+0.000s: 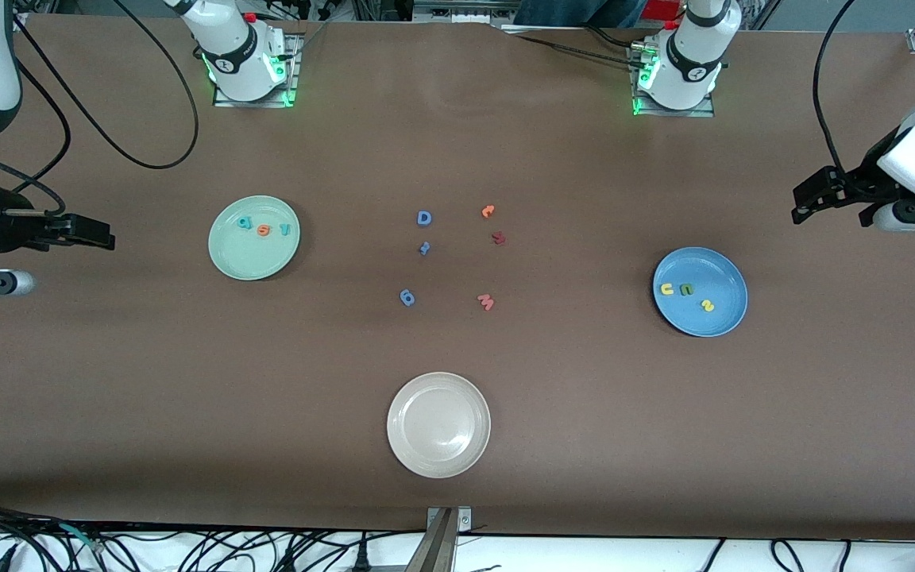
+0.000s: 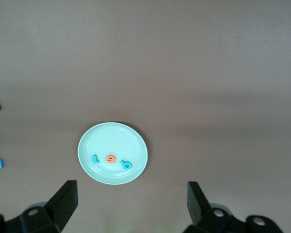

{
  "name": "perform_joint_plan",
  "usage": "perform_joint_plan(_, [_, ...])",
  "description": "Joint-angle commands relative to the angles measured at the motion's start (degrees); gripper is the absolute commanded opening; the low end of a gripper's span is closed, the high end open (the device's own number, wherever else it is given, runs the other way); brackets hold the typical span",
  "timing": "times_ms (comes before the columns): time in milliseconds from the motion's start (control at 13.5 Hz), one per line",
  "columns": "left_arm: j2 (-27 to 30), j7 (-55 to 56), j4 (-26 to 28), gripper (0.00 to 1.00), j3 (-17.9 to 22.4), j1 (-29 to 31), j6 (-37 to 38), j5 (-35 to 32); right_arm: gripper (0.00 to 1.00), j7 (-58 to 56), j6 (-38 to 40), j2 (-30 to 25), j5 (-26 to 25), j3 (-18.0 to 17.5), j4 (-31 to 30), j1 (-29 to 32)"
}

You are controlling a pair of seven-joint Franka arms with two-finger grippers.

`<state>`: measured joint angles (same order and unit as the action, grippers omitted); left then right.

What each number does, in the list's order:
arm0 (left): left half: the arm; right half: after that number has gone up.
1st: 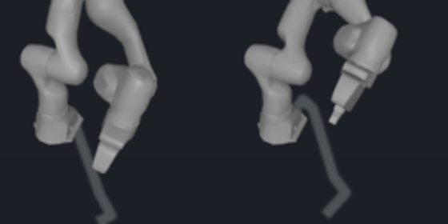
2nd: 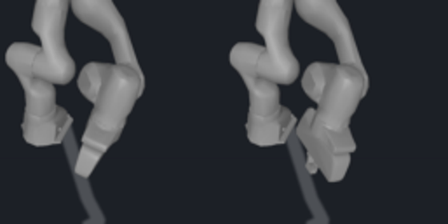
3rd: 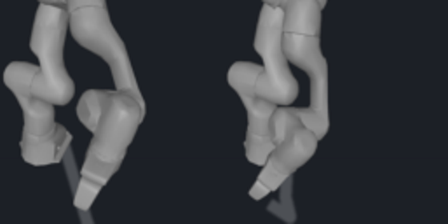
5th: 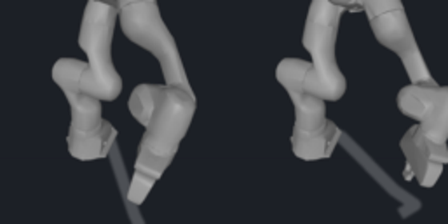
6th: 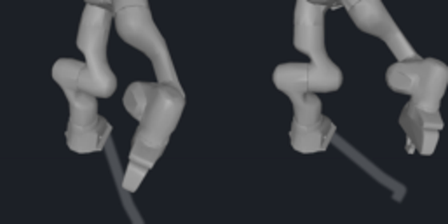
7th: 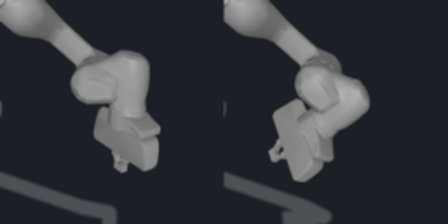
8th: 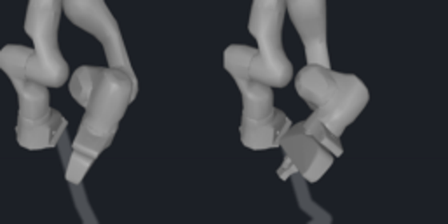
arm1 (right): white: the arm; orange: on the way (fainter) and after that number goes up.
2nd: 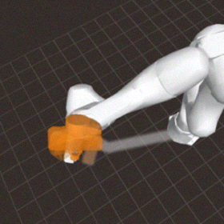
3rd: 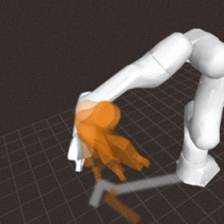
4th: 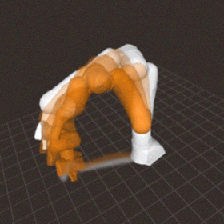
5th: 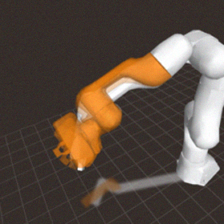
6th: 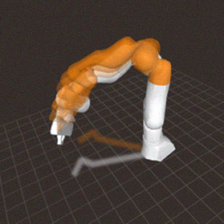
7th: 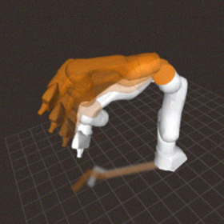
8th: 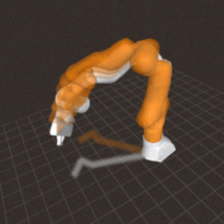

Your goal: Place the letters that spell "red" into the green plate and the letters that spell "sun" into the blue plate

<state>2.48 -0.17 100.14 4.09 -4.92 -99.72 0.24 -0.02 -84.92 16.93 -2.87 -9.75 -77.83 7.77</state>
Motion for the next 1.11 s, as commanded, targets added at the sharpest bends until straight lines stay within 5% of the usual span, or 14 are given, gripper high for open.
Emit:
perform_joint_plan(0, [0.42,-0.36,-1.09,1.00,0.13,-0.27,1.28,-0.77,1.00,0.72,0.19,0.30,-0.47,-0.71,0.93,0.76])
perform_joint_plan(1039, [-1.25,-0.98,-1.26,1.00,0.04,-0.09,1.11,-0.95,1.00,0.72,-0.16,1.18,-0.12,-0.62,1.19,0.76])
